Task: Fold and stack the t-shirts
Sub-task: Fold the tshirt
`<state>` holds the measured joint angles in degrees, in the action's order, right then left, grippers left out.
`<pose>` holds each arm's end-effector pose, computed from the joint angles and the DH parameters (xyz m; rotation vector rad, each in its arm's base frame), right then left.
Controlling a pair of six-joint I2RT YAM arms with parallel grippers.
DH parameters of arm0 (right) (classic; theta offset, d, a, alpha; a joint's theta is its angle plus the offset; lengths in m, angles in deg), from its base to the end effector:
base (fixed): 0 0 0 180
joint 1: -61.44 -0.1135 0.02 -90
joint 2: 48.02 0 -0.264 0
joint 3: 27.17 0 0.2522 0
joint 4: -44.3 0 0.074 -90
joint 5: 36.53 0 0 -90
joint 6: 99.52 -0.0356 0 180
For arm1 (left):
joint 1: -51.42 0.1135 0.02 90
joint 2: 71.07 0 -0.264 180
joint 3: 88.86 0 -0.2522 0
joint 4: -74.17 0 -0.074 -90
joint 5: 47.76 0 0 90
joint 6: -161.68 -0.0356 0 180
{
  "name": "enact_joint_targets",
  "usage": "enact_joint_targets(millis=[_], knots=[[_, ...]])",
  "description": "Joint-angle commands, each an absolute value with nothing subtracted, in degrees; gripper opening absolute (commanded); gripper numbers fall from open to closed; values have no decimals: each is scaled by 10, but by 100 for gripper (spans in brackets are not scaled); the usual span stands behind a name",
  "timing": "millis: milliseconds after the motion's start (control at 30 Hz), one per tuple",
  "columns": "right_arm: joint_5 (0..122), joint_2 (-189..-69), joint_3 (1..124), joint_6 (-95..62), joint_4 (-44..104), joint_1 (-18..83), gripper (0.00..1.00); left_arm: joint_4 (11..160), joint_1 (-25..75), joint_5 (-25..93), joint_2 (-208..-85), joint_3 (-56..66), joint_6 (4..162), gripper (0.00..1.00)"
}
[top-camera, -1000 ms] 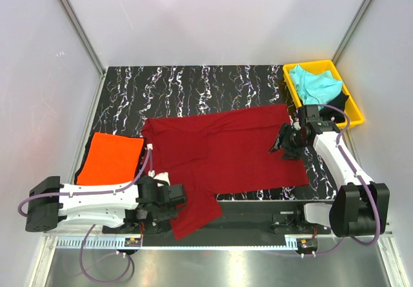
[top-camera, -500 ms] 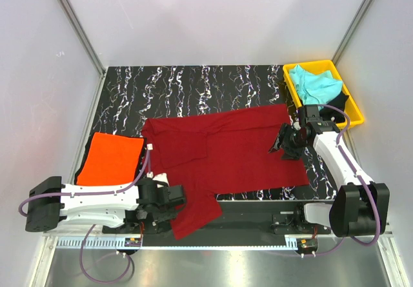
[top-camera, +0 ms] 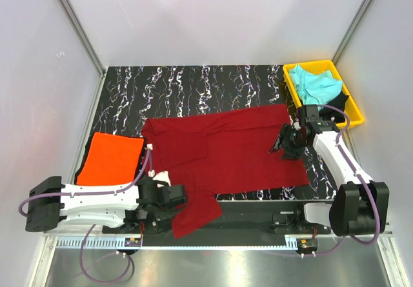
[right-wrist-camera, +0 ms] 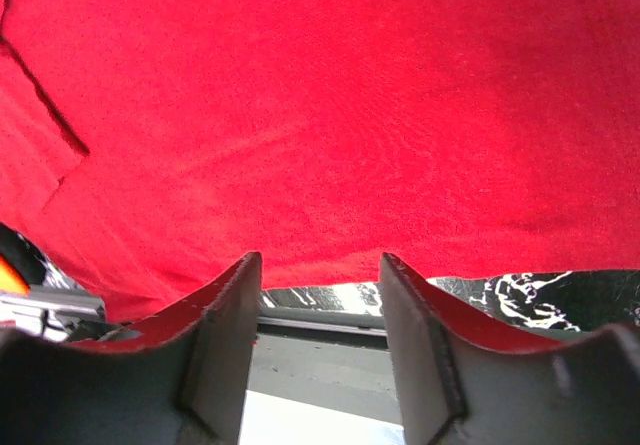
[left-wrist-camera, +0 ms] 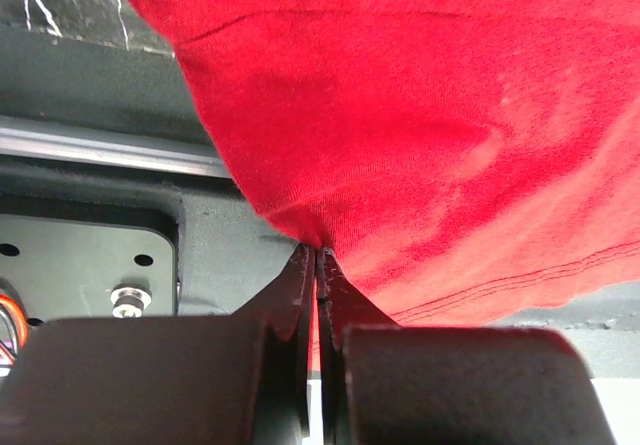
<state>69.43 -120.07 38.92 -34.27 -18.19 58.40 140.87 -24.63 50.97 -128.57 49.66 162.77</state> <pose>0.2284 0.0219 0.2378 0.4539 2.7637 0.5089 0.0376 -0.1291 0.1582 -0.4032 2.9443 -0.1625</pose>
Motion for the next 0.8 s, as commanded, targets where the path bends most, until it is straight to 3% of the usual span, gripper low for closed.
enact_joint_targets(millis=[0,267,433,633,767], knots=[[671,-1212,391,-384,-180,588,56,1406,-248,548,-1281,456,1599,0],[654,-1299,390,-444,-184,764,33,1402,-248,599,-1315,354,1497,0],[654,-1285,336,-488,-187,875,35,1392,-248,626,-1330,326,1427,0],[541,-1253,313,-492,-224,883,41,1359,-247,633,-1313,351,1384,0],[561,-1239,283,-507,-206,883,45,1347,-238,635,-1279,377,1379,0]])
